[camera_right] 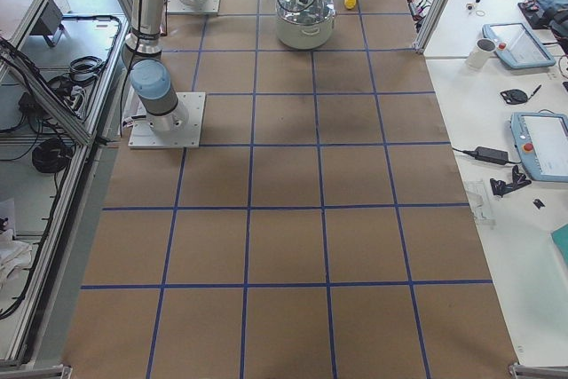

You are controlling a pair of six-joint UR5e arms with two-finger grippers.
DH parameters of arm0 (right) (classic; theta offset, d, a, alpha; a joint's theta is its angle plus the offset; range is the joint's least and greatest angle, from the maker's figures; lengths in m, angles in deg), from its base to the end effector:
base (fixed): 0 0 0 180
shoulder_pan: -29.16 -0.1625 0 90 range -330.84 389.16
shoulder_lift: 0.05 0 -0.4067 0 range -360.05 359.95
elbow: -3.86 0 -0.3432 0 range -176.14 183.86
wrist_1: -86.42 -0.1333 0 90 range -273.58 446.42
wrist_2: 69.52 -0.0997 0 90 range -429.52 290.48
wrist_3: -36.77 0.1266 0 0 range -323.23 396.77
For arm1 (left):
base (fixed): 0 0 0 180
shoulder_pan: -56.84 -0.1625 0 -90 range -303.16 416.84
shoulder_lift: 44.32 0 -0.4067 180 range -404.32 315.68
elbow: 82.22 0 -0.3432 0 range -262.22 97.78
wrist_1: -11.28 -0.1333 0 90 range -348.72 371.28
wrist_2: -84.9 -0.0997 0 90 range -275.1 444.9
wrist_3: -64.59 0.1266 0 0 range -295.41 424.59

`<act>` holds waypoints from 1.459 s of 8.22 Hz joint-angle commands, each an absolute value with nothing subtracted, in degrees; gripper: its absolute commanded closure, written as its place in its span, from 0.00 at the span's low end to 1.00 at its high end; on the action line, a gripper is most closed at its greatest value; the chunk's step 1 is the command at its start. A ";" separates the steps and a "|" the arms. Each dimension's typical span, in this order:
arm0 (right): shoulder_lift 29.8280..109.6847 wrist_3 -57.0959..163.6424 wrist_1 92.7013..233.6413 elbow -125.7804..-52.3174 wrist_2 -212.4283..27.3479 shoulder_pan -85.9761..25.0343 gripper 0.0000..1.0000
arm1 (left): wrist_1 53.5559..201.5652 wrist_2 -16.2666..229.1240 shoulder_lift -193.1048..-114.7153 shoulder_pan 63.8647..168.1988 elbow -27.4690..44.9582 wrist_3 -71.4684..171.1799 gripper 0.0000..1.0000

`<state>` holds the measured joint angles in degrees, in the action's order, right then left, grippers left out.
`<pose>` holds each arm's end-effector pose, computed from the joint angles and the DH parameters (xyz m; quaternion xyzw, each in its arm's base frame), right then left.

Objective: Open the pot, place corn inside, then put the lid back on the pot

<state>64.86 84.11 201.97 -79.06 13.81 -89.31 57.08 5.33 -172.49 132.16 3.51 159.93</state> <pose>0.4229 -0.4694 0.3131 0.1595 0.9833 -0.0161 0.0861 0.0153 -0.6747 0.1861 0.6481 0.7508 -0.1254 0.0213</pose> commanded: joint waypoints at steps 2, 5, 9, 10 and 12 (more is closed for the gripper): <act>65.86 83.97 197.90 -76.84 11.35 -88.27 0.85 | 57.07 5.27 -173.78 132.16 3.21 159.95 0.00; 71.20 77.85 189.38 -76.30 8.81 -82.58 0.90 | 57.07 5.01 -173.78 132.16 3.20 161.00 0.99; 79.82 61.51 174.09 -75.42 13.07 -71.33 0.92 | 57.95 4.21 -171.42 132.68 3.20 163.73 1.00; 81.67 56.25 171.53 -75.42 16.49 -69.21 0.93 | 60.91 2.04 -168.88 134.16 3.20 163.03 1.00; 83.79 49.45 169.41 -75.42 20.21 -64.91 0.94 | 70.20 0.96 -159.85 135.50 3.20 162.41 1.00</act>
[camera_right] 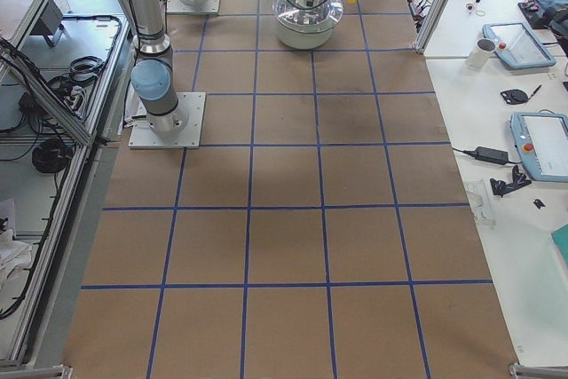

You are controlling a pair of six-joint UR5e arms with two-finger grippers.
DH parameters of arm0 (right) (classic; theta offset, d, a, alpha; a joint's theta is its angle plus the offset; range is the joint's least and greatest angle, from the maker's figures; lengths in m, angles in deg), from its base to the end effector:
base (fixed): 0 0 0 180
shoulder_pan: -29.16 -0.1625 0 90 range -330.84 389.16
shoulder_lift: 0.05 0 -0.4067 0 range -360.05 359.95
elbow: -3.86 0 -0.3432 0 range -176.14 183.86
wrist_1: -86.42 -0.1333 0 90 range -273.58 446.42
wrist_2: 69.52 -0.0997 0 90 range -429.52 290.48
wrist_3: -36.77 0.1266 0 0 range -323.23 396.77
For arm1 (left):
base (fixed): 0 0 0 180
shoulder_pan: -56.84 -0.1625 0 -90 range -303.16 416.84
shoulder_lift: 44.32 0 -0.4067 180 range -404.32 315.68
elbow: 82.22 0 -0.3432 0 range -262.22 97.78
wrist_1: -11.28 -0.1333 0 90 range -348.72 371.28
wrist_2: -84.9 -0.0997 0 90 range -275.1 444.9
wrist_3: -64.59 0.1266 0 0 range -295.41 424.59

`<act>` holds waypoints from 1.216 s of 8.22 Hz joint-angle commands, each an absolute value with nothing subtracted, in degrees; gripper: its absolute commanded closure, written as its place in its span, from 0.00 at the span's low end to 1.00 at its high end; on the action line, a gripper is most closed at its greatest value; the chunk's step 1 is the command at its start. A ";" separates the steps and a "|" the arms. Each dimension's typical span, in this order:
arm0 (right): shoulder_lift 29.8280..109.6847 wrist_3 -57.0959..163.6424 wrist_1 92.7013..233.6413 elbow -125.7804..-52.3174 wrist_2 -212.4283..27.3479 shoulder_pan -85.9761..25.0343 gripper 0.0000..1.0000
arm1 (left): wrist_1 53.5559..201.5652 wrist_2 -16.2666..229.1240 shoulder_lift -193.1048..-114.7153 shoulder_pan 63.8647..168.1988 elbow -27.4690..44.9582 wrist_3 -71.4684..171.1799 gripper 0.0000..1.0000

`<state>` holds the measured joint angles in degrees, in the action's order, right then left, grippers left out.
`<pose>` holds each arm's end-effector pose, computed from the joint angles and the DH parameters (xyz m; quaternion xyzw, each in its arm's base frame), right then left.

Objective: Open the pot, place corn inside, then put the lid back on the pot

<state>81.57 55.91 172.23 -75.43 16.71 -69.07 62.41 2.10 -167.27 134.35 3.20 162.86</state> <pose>0.2114 -0.4723 0.4493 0.0955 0.9948 0.0235 0.0281 -0.0063 -0.6611 0.2354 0.6806 0.7242 -0.1033 0.0396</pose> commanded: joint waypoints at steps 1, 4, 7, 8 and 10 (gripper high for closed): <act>83.80 46.47 169.31 -75.42 20.31 -63.23 0.94 | 76.61 0.96 -155.54 135.67 3.20 162.41 1.00; 83.71 45.56 169.31 -75.51 20.31 -62.33 0.95 | 87.65 0.87 -146.02 142.49 3.82 151.73 1.00; 83.71 45.30 168.87 -75.51 20.31 -61.72 0.95 | 86.69 1.13 -146.62 151.74 5.21 139.22 1.00; 83.71 45.04 168.95 -75.51 20.31 -61.63 0.95 | 86.60 1.31 -146.88 152.28 7.58 137.03 1.00; 83.71 44.77 168.87 -75.51 20.13 -61.11 0.96 | 82.49 1.22 -147.15 152.29 12.76 136.31 1.00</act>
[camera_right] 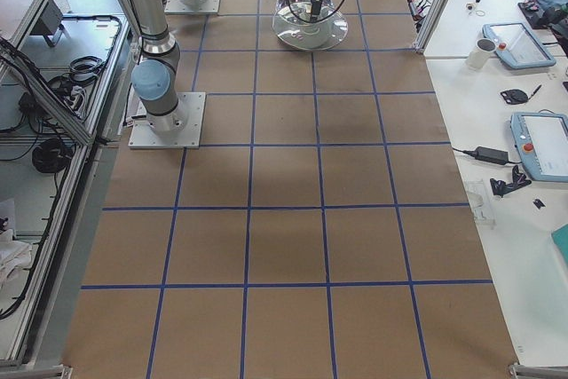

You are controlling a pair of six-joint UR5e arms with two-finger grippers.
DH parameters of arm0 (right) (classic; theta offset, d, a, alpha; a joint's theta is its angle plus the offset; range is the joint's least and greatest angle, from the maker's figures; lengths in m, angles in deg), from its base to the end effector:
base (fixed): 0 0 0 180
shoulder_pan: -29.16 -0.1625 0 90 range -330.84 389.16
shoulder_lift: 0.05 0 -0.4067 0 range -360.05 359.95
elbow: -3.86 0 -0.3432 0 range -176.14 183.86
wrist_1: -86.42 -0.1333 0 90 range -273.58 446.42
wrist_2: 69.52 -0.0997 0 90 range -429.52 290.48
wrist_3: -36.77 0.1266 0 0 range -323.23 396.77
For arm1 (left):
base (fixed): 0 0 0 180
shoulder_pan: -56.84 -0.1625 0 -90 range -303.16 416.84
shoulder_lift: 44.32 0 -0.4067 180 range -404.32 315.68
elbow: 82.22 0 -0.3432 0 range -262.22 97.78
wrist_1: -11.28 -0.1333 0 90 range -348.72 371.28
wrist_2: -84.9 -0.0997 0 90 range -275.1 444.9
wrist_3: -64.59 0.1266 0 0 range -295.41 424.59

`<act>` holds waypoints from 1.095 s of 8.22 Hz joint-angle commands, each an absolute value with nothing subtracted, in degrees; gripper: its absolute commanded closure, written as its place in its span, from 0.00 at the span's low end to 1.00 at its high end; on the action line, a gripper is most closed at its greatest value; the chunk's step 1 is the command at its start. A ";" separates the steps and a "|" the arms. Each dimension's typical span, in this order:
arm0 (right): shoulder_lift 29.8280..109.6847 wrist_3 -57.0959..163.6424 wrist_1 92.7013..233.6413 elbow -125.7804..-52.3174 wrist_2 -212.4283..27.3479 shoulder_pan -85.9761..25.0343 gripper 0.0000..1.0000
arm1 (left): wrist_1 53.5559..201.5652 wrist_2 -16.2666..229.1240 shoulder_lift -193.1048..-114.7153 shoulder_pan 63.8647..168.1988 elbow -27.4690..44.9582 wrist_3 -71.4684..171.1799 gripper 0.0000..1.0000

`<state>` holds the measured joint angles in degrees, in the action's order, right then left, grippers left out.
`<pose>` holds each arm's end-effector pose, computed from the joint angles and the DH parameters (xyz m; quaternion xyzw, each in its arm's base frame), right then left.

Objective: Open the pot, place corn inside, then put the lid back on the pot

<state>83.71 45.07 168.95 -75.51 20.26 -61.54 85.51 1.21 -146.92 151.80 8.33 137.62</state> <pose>0.1396 -0.4775 0.4613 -0.0663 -0.9974 -0.0269 0.0002 -0.1923 -0.5136 0.3602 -0.6291 -0.7750 0.0497 0.0328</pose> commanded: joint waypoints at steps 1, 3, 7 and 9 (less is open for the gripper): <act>83.71 44.77 168.87 -75.51 20.04 -61.02 0.96 | 82.12 1.31 -147.32 152.29 14.09 136.13 1.00; 83.71 44.77 168.87 -75.51 19.78 -61.02 0.96 | 82.21 2.19 -147.50 152.55 14.37 134.91 1.00; 83.71 44.77 168.87 -75.51 19.60 -61.02 0.96 | 81.08 1.93 -150.31 153.69 14.28 134.20 1.00; 83.71 44.77 168.87 -75.51 19.52 -61.10 0.96 | 79.92 1.93 -150.49 153.69 14.37 133.06 1.00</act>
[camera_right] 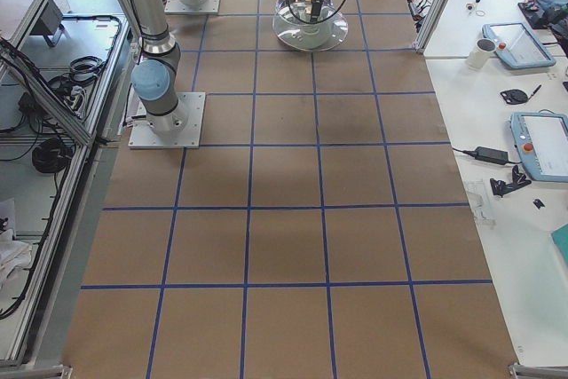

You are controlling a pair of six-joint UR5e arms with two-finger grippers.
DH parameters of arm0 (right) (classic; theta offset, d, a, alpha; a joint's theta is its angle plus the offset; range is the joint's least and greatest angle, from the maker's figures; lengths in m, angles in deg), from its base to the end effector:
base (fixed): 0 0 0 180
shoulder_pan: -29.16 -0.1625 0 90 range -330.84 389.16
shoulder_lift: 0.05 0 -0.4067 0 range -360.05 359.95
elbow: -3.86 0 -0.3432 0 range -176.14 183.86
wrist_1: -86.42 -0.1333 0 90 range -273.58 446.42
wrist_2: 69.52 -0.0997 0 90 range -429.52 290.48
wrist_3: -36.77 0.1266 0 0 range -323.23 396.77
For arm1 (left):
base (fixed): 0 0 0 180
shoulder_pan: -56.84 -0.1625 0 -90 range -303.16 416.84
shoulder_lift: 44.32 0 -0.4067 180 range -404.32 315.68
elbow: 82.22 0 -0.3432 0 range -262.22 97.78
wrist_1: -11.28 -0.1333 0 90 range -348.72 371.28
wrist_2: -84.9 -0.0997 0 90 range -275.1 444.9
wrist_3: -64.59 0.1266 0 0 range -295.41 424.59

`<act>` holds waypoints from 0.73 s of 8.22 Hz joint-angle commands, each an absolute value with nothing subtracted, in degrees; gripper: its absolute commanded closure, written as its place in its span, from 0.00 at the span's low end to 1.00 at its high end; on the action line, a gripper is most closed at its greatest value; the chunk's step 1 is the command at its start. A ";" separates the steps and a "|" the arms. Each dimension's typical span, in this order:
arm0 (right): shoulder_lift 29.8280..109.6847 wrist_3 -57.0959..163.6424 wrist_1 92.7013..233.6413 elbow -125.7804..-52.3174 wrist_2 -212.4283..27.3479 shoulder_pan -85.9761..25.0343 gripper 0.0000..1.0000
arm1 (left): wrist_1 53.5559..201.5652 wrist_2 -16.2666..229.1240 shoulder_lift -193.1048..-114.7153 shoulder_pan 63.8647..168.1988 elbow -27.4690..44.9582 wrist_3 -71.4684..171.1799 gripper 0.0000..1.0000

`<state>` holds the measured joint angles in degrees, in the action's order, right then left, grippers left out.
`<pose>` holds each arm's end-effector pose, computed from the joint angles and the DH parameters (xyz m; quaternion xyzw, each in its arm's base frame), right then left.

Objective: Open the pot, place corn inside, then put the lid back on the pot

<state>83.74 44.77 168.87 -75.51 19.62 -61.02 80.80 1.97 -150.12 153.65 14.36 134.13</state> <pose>0.1367 -0.4784 0.4614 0.0684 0.9973 0.0278 0.0055 -0.2099 -0.5022 0.2943 -0.6160 -0.7852 0.0180 0.0613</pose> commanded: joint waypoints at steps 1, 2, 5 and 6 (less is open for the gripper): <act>83.71 44.77 168.95 -75.59 19.52 -61.10 0.96 | 79.49 2.01 -150.49 153.78 14.37 132.88 0.55; 83.80 44.77 168.95 -75.59 19.52 -61.02 0.96 | 78.27 2.01 -150.66 153.78 14.28 132.79 0.46; 83.71 44.77 168.95 -75.59 19.60 -61.02 0.96 | 78.17 2.28 -150.58 153.95 14.28 126.92 0.00; 83.80 44.77 168.95 -75.51 19.69 -61.10 0.96 | 78.17 2.28 -150.49 154.13 14.19 126.90 0.00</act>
